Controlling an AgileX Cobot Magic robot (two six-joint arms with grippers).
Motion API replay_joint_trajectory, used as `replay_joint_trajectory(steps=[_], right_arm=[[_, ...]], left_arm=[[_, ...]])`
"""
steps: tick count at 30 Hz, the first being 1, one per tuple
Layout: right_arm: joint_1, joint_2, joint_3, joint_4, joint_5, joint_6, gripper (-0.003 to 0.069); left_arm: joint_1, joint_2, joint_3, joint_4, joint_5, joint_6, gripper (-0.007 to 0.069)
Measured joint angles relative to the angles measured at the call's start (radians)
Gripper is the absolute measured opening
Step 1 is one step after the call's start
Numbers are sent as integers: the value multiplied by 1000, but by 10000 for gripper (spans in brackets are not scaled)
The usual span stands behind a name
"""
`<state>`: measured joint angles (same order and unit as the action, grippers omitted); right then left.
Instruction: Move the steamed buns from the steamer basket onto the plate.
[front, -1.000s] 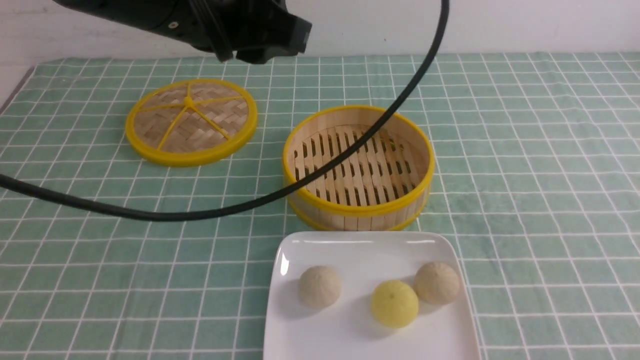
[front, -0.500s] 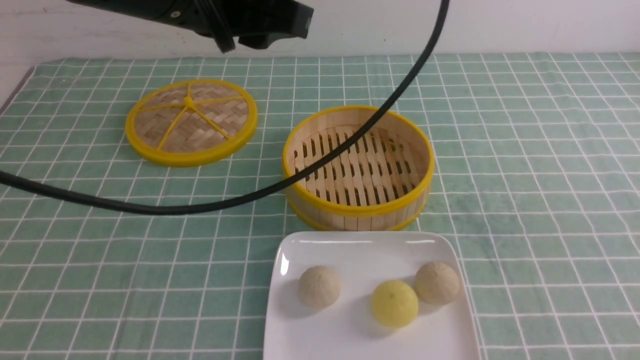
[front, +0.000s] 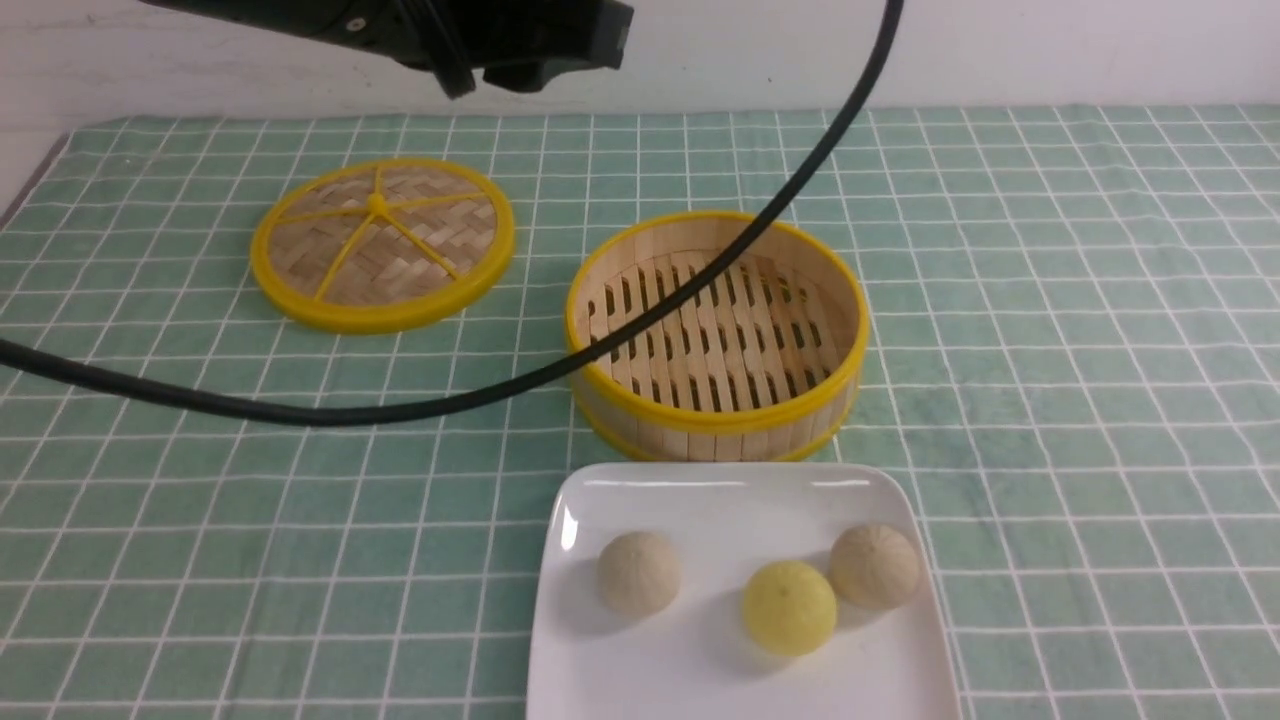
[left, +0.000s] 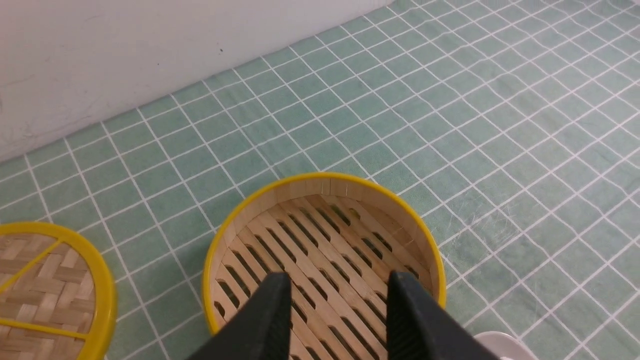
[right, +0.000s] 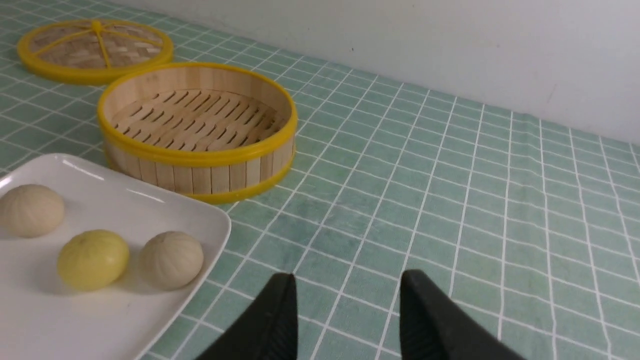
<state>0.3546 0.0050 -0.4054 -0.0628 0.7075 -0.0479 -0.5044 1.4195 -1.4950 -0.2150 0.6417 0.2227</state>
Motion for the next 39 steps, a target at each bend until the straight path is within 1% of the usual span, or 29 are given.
replay_joint_trajectory(steps=[10,20,23,29,39], right_arm=[[0,-17,26,3,6,0,295],[0,-17,28,3,21,0,235],[0,-17,36,3,13,0,235],[0,-17,126,3,-79,34,235],[0,-17,150,3,-90,48,235]], left_arm=[[0,0,0,-2,-38,0,295],[0,0,0,-2,-75,0,295],[0,0,0,-2,-87,0,295],[0,0,0,-2,-120,0,295],[0,0,0,-41,-109,0,295]])
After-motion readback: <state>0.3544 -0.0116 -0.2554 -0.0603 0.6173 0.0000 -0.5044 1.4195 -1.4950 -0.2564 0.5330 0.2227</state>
